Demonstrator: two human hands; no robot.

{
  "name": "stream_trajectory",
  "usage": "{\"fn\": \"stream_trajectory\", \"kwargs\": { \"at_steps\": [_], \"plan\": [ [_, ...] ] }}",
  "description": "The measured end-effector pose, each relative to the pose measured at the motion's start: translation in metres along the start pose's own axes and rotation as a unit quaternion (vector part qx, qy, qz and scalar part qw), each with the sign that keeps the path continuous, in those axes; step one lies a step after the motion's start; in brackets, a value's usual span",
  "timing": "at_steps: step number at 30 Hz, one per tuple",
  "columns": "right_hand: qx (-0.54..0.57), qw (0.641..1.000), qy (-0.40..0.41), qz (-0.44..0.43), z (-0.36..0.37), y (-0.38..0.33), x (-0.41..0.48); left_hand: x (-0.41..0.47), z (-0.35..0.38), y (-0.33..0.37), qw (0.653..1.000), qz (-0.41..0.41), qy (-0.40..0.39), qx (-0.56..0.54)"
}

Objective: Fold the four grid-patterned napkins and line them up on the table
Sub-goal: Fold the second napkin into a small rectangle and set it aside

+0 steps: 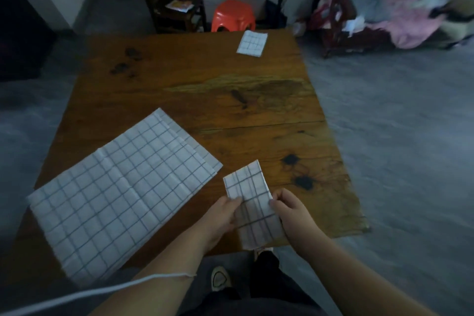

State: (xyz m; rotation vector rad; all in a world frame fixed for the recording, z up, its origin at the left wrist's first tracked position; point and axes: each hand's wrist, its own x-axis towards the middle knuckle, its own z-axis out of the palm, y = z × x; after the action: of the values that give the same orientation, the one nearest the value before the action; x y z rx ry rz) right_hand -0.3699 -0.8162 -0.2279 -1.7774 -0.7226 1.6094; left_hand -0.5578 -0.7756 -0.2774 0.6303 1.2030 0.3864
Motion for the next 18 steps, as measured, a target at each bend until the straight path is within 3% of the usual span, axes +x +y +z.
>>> {"fn": "stream_trajectory", "kwargs": {
  "at_steps": [2, 6, 11, 18],
  "plan": [
    [0.096, 0.995, -0.002, 0.022, -0.015, 0.006, -0.013, -0.003, 0.024, 0.003, 0.997, 0.001, -0.045, -0.064],
    [0.133, 0.990, 0.053, 0.006, -0.051, 0.017, -0.038, -0.005, 0.069, 0.008, 0.996, 0.035, -0.040, -0.073],
    [0.087, 0.990, 0.101, -0.036, -0.110, 0.028, -0.052, -0.006, 0.130, 0.023, 0.994, 0.076, -0.035, 0.063],
    [0.078, 0.975, 0.201, -0.058, -0.234, 0.046, -0.072, 0.011, 0.267, 0.027, 0.961, 0.128, -0.084, 0.232]
  ]
}}
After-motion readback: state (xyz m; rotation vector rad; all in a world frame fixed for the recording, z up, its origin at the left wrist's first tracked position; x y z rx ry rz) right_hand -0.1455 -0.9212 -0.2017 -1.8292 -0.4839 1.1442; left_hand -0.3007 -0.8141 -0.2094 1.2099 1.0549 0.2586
